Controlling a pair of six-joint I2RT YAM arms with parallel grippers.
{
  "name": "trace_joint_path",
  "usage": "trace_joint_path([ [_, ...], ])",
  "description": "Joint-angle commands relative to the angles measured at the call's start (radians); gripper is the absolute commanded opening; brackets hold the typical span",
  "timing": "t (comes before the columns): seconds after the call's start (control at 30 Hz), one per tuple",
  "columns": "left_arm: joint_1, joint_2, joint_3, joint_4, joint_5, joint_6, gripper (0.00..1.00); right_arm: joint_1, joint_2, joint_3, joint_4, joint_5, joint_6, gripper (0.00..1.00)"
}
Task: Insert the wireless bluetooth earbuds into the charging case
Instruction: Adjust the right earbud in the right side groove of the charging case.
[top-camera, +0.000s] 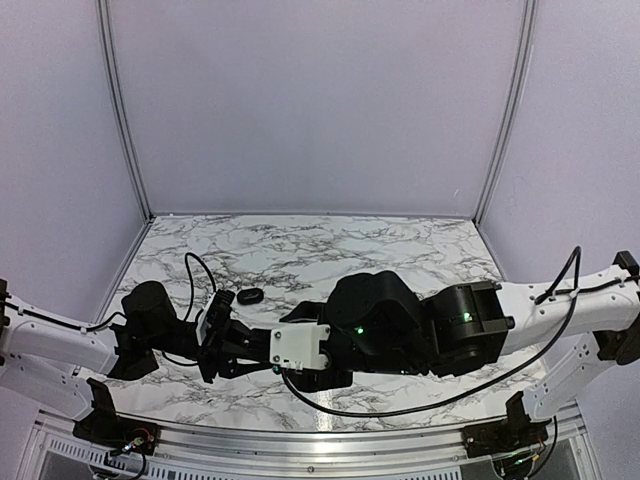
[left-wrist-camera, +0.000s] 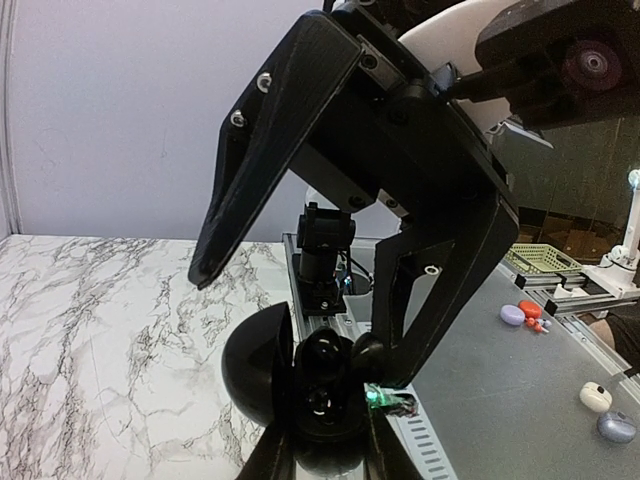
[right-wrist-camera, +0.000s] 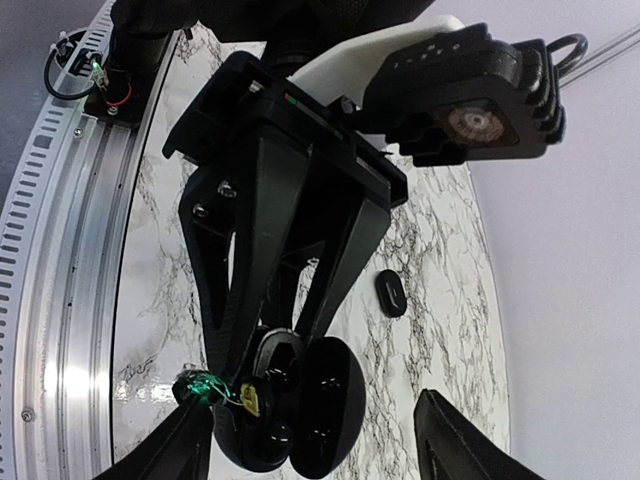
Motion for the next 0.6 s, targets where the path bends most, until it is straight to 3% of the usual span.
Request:
trace_joint_path([
  [0.0,-0.005,0.003,0.032,0.03,0.019,-0.009,0.0,0.008,0.011,-0.002,0.011,0.035,-0.011,0.7],
  [0.57,-0.005,0.009,0.033,0.029,0.025,-0.004,0.0,-0.012,0.031,0.039,0.064,0.036,-0.017,0.68],
])
